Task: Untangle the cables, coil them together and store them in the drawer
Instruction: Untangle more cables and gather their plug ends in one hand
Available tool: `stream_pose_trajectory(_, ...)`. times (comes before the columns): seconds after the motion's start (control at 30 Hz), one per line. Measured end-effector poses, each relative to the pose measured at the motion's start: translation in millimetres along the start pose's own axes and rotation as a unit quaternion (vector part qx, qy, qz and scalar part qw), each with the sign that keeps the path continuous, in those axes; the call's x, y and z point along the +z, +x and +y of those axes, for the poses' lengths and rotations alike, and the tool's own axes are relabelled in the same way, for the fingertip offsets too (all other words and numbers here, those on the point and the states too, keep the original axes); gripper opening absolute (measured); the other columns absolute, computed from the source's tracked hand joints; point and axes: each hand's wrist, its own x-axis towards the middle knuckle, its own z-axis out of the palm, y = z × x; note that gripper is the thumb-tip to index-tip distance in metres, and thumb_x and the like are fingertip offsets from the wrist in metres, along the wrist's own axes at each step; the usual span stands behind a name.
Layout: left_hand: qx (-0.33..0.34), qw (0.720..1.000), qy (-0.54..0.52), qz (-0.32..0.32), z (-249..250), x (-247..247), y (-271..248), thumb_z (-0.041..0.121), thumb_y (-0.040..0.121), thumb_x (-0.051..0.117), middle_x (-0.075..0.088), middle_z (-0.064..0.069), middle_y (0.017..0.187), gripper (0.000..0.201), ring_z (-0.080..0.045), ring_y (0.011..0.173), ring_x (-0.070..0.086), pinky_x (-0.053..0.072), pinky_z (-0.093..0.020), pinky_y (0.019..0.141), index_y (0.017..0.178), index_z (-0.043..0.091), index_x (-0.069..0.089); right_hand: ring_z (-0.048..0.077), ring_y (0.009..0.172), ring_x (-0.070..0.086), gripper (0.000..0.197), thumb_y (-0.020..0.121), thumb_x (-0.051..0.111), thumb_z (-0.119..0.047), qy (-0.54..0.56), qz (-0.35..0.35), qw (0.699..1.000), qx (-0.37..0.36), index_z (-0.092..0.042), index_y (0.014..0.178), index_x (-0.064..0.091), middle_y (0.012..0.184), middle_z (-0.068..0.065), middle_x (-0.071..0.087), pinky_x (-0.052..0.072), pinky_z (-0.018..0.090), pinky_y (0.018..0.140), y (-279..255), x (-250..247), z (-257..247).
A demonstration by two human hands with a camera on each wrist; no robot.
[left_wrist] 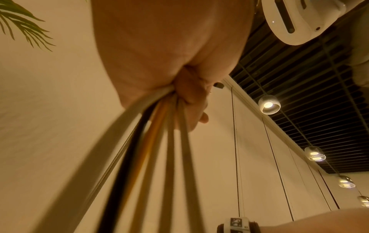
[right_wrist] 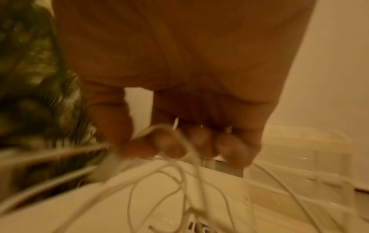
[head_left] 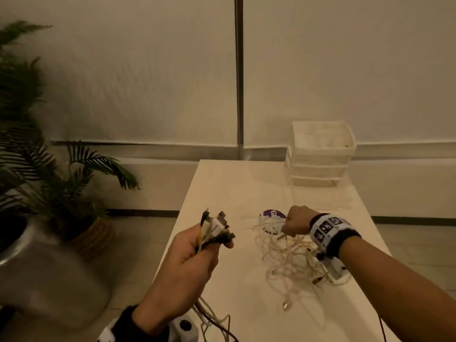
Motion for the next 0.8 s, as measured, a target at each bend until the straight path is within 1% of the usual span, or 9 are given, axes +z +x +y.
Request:
stream_pose_trajectory(0.1,0.013,1.000,0.007,0.009,0.0,6.2,14.7,0.028,0.097,0.046,0.022,-0.010,0.055,0.030,-0.014,0.044,0.018,0.019,-0.020,0.041,0.079,0.018,0.068,0.028,0.087,0.061,0.025,0.080,0.051,-0.036,-0.130,0.099,0.987,-0.004,-0.016,0.092,0.061,0.092,0.007,0.062,0.043,0.033,0.079,-5.8,-16.1,-1.2)
stream_pose_trajectory(0.2,0.039,0.999,0.019,-0.009,0.6,14.1,28.2,0.030,0.098,0.046,0.025,-0.007,0.055,0.029,-0.014,0.044,0.019,0.020,-0.022,0.041,0.082,0.019,0.068,0.029,0.106,0.058,0.033,0.086,0.051,-0.037,-0.149,0.112,0.982,0.025,-0.015,0.111,0.056,0.112,0.007,0.060,0.037,0.043,0.097,2.5,-21.6,-0.9)
stream_pose_trajectory(0.37,0.054,0.998,0.018,-0.016,0.7,20.6,42.8,0.031,0.091,0.045,0.027,-0.006,0.054,0.028,-0.013,0.043,0.020,0.021,-0.023,0.041,0.082,0.019,0.068,0.034,0.090,0.061,0.025,0.085,0.058,-0.027,0.006,0.205,0.977,0.058,-0.004,0.096,0.059,0.105,0.018,0.062,0.045,0.031,0.069,24.1,-62.1,11.5)
stream_pose_trajectory(0.5,0.055,0.998,0.027,-0.004,-2.7,20.9,48.0,0.033,0.090,0.045,0.028,-0.005,0.054,0.028,-0.012,0.042,0.021,0.021,-0.023,0.041,0.082,0.021,0.069,0.035,0.101,0.062,0.034,0.088,0.060,-0.033,-0.013,0.172,0.984,0.035,-0.006,0.109,0.060,0.113,0.016,0.061,0.049,0.035,0.079,33.8,-79.9,15.3)
stream_pose_trajectory(0.57,0.053,0.998,0.021,0.011,-3.5,20.0,50.5,0.035,0.091,0.046,0.027,-0.006,0.053,0.029,-0.013,0.042,0.020,0.020,-0.022,0.042,0.081,0.020,0.069,0.034,0.085,0.063,0.026,0.091,0.057,-0.028,0.155,0.214,0.964,0.021,-0.003,0.097,0.063,0.092,0.017,0.063,0.050,0.037,0.075,32.8,-96.1,12.6)
stream_pose_trajectory(0.6,0.051,0.998,0.010,0.018,-3.2,19.3,52.0,0.034,0.093,0.046,0.025,-0.008,0.054,0.030,-0.013,0.042,0.019,0.020,-0.022,0.042,0.081,0.019,0.068,0.031,0.068,0.059,0.022,0.092,0.055,-0.023,0.313,0.240,0.919,0.005,-0.002,0.089,0.062,0.076,0.015,0.059,0.048,0.037,0.065,30.2,-104.5,11.3)
stream_pose_trajectory(0.67,0.047,0.998,-0.016,0.033,-2.8,16.5,54.9,0.023,0.102,0.043,0.023,-0.010,0.056,0.033,-0.014,0.043,0.018,0.017,-0.022,0.042,0.082,0.016,0.068,0.020,0.045,0.039,0.018,0.094,0.051,-0.016,0.614,0.209,0.759,-0.056,-0.006,0.080,0.056,0.057,0.007,0.044,0.035,0.030,0.048,16.3,-116.6,3.4)
stream_pose_trajectory(0.73,0.041,0.997,-0.044,0.047,-0.6,14.0,59.1,0.017,0.103,0.037,0.026,-0.008,0.057,0.034,-0.014,0.044,0.017,0.016,-0.024,0.043,0.088,0.016,0.068,0.014,0.043,0.030,0.018,0.094,0.049,-0.017,0.752,0.147,0.629,-0.132,-0.011,0.077,0.054,0.052,0.001,0.040,0.025,0.028,0.047,-11.7,-125.7,-4.0)
stream_pose_trajectory(0.8,0.037,0.995,-0.067,0.056,4.2,14.7,65.7,0.030,0.100,0.037,0.030,-0.006,0.056,0.032,-0.014,0.043,0.019,0.018,-0.024,0.043,0.096,0.020,0.067,0.014,0.048,0.033,0.016,0.090,0.048,-0.017,0.796,0.095,0.561,-0.204,-0.010,0.080,0.058,0.053,0.001,0.043,0.026,0.028,0.051,-41.3,-128.0,-10.7)
